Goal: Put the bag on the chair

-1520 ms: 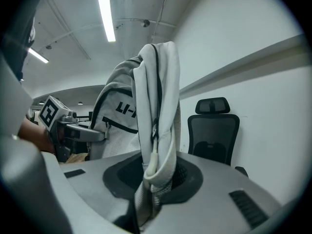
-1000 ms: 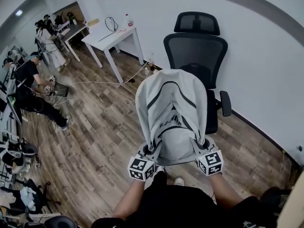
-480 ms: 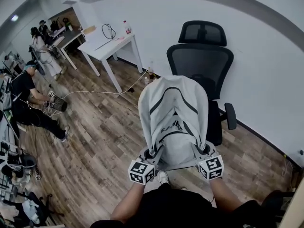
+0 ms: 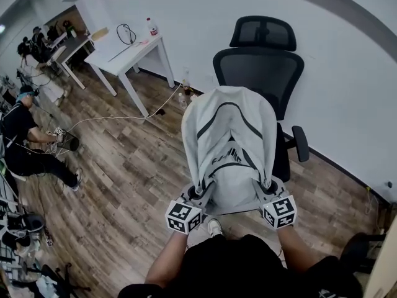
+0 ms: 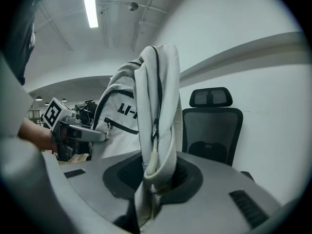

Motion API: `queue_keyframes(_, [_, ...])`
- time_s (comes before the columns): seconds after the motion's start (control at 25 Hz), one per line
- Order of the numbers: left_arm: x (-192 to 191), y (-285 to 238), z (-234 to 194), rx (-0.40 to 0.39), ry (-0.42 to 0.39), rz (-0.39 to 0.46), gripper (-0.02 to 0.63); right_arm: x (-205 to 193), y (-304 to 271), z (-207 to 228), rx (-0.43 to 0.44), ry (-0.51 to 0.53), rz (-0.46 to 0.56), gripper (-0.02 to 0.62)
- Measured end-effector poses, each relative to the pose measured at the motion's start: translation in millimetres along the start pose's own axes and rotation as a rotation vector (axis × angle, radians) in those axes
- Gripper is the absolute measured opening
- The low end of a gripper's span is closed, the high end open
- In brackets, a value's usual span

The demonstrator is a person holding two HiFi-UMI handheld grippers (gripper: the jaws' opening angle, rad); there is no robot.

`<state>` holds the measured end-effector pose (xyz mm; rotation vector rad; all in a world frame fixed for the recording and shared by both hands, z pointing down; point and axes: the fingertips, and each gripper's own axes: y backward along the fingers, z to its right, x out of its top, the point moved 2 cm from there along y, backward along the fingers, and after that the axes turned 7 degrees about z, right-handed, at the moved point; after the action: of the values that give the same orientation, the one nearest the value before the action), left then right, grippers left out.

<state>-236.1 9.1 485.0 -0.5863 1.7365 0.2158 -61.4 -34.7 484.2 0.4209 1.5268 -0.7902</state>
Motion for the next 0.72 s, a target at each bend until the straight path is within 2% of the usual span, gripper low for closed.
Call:
queue_keyframes(0.24, [10.2,-21.1,-8.1,-0.076,-0.035,-0.02,0.097,1.9,-4.4,11.5,-0.065,-0.036,0.019,0.087])
queue_keyframes(0.36, [14.9,-43.4,-6.5,-0.111,-0.055,-0.028,0.097,2.2,-6.3,31.9,-0.085,-0.047,0.032,0.087])
queue_keyframes(0.52, [22.8,-85.0,-8.5,-0.119,-0.087,-0.038,0.097,2.3,-18.8,69.0,-0.091,-0.072,0.049,0.087])
queue_keyframes(0.72, [29.5,-126.1,-7.9,-0.11,-0.079,-0.043,0.097,8.1,-32.3,109.6,-0.078,-0.069,0.05,0.087])
